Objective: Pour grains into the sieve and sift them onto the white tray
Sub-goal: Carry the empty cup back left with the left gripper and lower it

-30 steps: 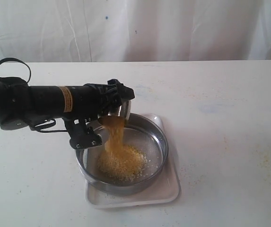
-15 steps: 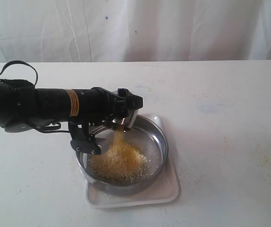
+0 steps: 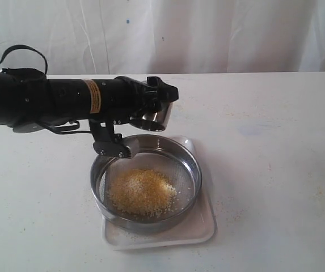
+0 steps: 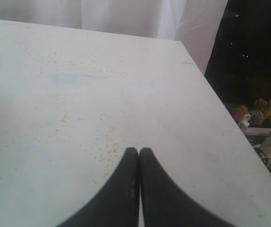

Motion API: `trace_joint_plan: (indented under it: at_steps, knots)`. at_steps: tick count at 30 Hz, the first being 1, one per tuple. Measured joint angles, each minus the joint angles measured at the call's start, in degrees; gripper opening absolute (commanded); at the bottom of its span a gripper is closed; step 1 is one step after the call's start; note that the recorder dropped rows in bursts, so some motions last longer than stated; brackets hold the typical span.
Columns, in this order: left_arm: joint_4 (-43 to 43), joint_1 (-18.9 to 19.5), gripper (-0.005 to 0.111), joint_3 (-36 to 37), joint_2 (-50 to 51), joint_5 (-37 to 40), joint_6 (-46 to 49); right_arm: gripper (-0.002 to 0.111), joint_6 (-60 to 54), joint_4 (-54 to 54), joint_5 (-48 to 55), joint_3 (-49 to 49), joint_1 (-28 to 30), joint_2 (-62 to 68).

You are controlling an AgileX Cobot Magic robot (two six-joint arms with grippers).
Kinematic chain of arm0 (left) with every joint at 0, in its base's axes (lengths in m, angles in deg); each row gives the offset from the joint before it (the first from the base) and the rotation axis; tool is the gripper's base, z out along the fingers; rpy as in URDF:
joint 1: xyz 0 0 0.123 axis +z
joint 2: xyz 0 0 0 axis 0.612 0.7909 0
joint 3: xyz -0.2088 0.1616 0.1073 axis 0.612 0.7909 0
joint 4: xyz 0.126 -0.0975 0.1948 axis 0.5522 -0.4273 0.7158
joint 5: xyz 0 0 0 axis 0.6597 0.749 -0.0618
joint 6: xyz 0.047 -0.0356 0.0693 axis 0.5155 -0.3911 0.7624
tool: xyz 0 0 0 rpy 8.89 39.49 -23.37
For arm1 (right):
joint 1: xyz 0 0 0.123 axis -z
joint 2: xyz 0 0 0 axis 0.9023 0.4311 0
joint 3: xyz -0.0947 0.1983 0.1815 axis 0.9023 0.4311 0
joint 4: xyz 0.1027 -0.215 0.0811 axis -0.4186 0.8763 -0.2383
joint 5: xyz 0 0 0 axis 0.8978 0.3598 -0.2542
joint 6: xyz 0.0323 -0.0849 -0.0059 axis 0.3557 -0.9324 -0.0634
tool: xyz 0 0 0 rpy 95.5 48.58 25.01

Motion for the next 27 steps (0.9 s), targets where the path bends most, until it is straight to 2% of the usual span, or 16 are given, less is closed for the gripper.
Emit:
trace_joint_plan:
  at_steps: [3, 5, 9, 12, 14, 17, 19, 21, 24, 27]
  knots:
    - [-0.53, 0.00, 0.000, 2.18, 0.00, 0.14, -4.10, 0.000, 0.00, 0.00, 0.00, 0.00, 0.00, 0.00]
    - [-3.88, 0.00, 0.000, 3.29, 0.00, -0.83, -9.30, 0.000, 0.00, 0.00, 0.00, 0.00, 0.00, 0.00]
    - [-21.95, -0.09, 0.000, 4.21, -0.39, -8.60, -22.80, 0.000, 0.00, 0.00, 0.00, 0.00, 0.00, 0.00]
    - [-39.30, 0.27, 0.000, 4.31, -2.40, -14.02, -32.85, 0.000, 0.00, 0.00, 0.00, 0.00, 0.00, 0.00]
    - [-48.02, 2.06, 0.000, 4.31, -4.81, -15.11, -41.11, 0.000, 0.00, 0.00, 0.00, 0.00, 0.00, 0.00]
    - [-53.64, 7.55, 0.000, 5.33, -8.08, -12.63, -56.37, 0.000, 0.00, 0.00, 0.00, 0.00, 0.00, 0.00]
    - [-53.18, 11.61, 0.000, 7.31, -9.57, -11.11, -66.53, 0.000, 0.00, 0.00, 0.00, 0.00, 0.00, 0.00]
    - [-48.51, 15.70, 0.000, 10.20, -9.97, -10.37, -76.52, 0.000, 0.00, 0.00, 0.00, 0.00, 0.00, 0.00]
    - [-36.12, 21.30, 0.000, 15.34, -9.68, -9.44, -90.64, 0.000, 0.00, 0.00, 0.00, 0.00, 0.00, 0.00]
    - [-23.05, 24.64, 0.000, 19.13, -7.74, -12.19, -98.73, 0.000, 0.00, 0.00, 0.00, 0.00, 0.00, 0.00]
